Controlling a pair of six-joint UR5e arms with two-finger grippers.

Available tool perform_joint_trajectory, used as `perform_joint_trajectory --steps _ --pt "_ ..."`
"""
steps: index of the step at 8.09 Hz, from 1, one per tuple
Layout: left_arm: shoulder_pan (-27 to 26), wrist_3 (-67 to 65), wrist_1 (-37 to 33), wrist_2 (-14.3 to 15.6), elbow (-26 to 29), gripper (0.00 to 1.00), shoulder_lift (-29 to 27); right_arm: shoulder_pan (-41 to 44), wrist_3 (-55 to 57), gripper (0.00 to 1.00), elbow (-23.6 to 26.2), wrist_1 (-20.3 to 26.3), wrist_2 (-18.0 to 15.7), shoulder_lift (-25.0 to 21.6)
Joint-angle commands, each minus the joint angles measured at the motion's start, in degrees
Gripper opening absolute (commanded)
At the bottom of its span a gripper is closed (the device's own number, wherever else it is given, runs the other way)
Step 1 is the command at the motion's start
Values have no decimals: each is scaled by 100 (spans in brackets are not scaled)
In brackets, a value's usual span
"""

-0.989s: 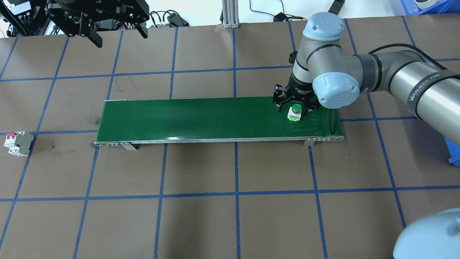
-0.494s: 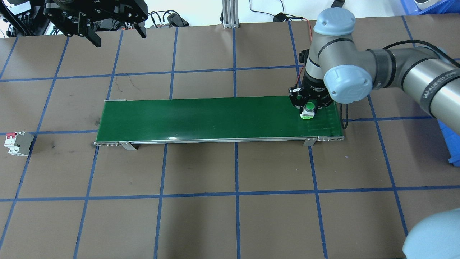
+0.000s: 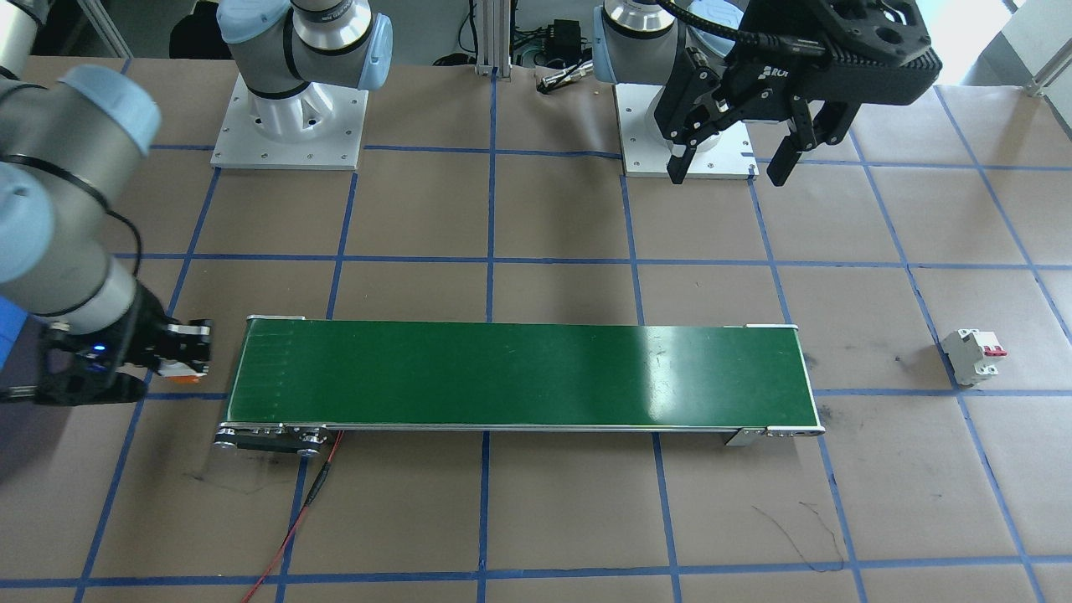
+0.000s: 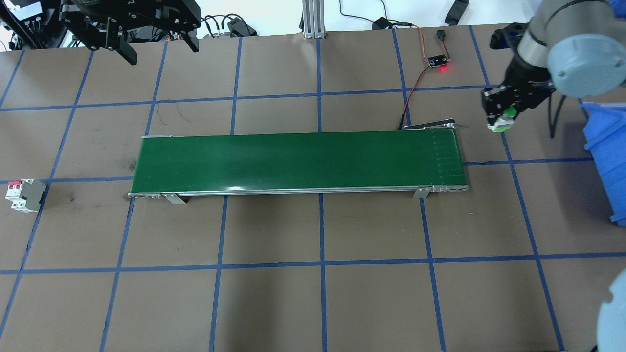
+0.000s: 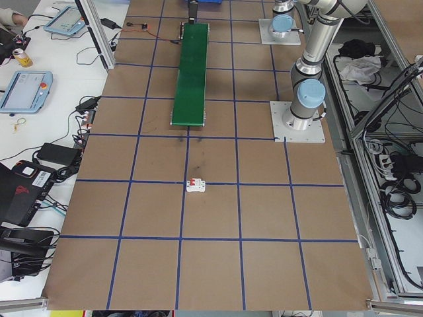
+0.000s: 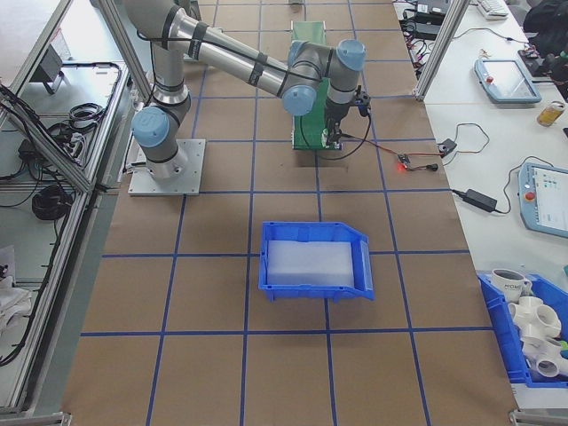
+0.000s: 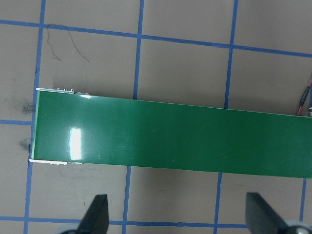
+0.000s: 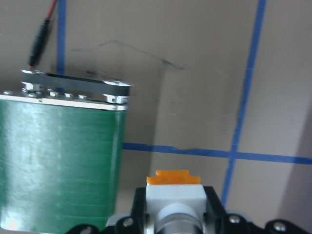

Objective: Move button from left to right

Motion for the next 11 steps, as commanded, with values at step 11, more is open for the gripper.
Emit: perform_joint_trajectory --steps 11 --pt "0 18 -1 12 -18 100 -18 -3389 -4820 4 -126 -1835 -99 1403"
